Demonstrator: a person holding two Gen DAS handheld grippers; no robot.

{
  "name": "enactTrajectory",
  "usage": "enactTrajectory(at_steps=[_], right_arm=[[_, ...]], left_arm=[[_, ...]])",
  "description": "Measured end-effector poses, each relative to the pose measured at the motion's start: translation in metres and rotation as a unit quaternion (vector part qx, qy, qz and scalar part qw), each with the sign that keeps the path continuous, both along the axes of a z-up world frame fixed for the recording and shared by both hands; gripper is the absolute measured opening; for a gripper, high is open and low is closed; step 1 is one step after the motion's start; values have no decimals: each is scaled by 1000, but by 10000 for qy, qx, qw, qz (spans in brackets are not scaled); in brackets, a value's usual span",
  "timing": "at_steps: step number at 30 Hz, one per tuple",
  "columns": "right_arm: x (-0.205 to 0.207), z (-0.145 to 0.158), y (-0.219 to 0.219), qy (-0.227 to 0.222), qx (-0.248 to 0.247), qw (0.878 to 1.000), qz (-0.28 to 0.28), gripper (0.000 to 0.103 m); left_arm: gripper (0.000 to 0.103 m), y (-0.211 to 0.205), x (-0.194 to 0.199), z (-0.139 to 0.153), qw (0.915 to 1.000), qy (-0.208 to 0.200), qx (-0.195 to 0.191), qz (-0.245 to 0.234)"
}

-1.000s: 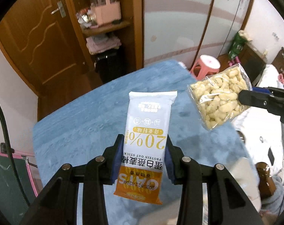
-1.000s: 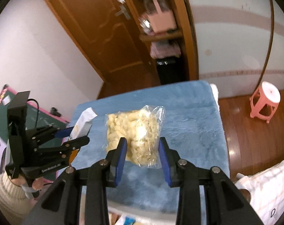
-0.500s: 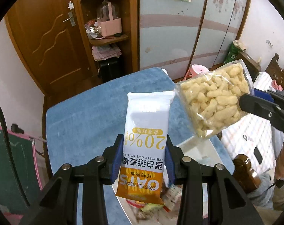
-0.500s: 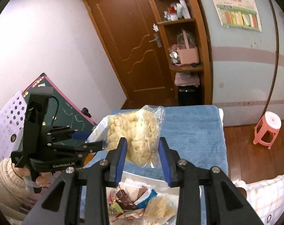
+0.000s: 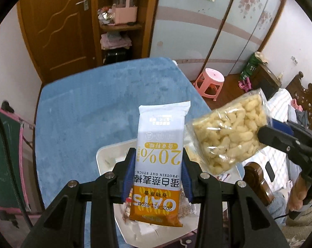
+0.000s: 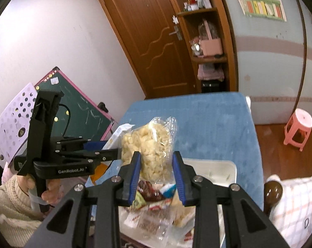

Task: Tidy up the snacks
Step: 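Carry both snacks into the white tray and open both tools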

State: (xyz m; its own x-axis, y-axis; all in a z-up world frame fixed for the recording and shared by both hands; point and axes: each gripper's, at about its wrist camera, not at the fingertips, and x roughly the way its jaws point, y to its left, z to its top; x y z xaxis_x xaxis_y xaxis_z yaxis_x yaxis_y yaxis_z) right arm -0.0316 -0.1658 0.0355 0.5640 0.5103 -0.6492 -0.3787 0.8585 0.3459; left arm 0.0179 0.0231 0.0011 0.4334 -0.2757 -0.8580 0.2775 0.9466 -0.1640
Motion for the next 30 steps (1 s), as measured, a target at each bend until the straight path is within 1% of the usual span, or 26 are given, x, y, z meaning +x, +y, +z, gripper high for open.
enactTrajectory(at_steps=[4, 10, 13, 15, 16, 17, 18, 19, 20, 21, 22, 23, 25, 27, 30], right_arm=[[-12, -15, 3, 97, -67, 9999, -20, 31], [-20, -36, 12, 280, -129, 9995, 78, 31], [-22, -50, 22, 361, -346, 9987, 95, 32], [-21, -60, 28, 489, -490, 9975, 126, 34], [-20, -64, 30, 554, -497, 9972, 121, 34], [-18, -69, 31, 626, -466, 9969, 68, 34], [-17, -73, 32, 675, -467, 9966, 33, 36], [-16, -77, 33, 726, -502, 9961, -6, 37], [-16, -82, 35, 778, -598, 9951, -68, 44], [-16, -85, 37, 792, -687, 9944, -94, 51], [-17, -88, 40, 788, -789, 9937, -118, 53], [-18, -92, 44, 761, -918, 9928, -141, 53], [-21, -96, 48, 724, -1027, 9919, -170, 54], [-24, -98, 53, 699, -1127, 9909, -208, 54], [-27, -99, 56, 617, -1150, 9910, -293, 54]], left_arm=[[39, 3, -10, -23, 9997, 239, -70, 60], [39, 0, -15, -49, 9994, 253, -61, 215], [39, -4, -17, -61, 9994, 256, 72, 231], [41, -5, -21, -72, 9990, 308, 193, 275], [43, -6, -20, -76, 9988, 335, 226, 282], [57, -7, -20, -82, 9986, 392, 207, 275], [77, -6, -21, -86, 9985, 441, 169, 285], [84, -5, -23, -89, 9983, 465, 116, 321], [90, -5, -24, -91, 9983, 473, 37, 349], [90, -4, -26, -93, 9982, 490, -25, 344], [90, -5, -26, -96, 9981, 540, -63, 305], [90, -5, -27, -98, 9979, 571, -12, 307], [90, -4, -28, -103, 9977, 570, 105, 355], [90, -2, -29, -108, 9971, 633, 111, 417], [90, 1, -29, -114, 9959, 770, 53, 464]])
